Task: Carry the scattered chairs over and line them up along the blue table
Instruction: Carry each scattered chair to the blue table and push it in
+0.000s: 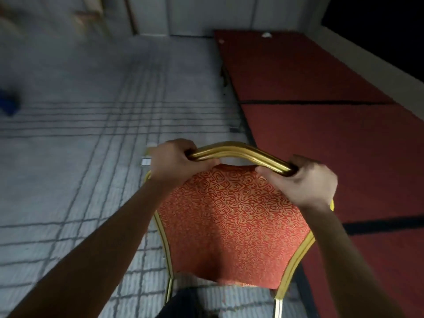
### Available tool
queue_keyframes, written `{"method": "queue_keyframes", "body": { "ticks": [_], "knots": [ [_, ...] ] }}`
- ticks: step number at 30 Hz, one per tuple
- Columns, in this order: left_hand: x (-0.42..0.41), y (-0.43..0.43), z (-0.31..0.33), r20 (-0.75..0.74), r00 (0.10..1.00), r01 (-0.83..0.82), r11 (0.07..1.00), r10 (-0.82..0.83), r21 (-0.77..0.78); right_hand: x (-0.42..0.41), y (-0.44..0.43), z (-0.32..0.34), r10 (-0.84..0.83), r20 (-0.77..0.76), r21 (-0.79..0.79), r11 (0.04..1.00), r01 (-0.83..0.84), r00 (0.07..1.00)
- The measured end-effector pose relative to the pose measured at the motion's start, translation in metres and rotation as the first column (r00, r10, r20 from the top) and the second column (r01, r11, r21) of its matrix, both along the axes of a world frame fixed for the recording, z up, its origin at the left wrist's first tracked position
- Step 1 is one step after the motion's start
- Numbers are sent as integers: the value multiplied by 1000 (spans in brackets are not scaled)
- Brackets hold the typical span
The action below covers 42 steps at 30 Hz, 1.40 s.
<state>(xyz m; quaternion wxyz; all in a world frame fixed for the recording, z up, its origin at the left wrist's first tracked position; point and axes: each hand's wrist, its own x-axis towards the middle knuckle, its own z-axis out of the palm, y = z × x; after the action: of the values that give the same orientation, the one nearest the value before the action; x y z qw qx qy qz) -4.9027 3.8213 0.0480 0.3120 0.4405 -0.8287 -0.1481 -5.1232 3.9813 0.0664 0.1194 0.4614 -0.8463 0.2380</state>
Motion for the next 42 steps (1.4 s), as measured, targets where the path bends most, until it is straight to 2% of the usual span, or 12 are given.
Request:
{"method": "queue_keyframes", "body": {
  "ticks": [9,13,21,30,35,39,42],
  "knots": [
    [56,-158,21,-15,956,-292,956,291,-35,19,-227,10,311,-9,-73,948,-311,950],
    [82,-250,33,49,918,-388,917,393,-97,37,-343,14,455,79,-160,884,-439,887],
    [136,-407,62,8,831,-546,818,556,-183,81,-562,34,617,9,-208,771,-602,787],
    [213,-595,68,-51,621,-776,604,782,-182,166,-833,52,832,-55,-222,528,-819,551],
    [262,-679,67,-89,516,-848,493,852,-194,229,-957,56,897,-91,-200,410,-890,433],
    [314,-757,60,-59,434,-889,417,899,-190,293,-1062,48,949,-60,-211,291,-933,310],
    [362,-822,53,-70,398,-905,379,915,-192,349,-1143,36,964,-29,-218,253,-943,265]
  ]
}}
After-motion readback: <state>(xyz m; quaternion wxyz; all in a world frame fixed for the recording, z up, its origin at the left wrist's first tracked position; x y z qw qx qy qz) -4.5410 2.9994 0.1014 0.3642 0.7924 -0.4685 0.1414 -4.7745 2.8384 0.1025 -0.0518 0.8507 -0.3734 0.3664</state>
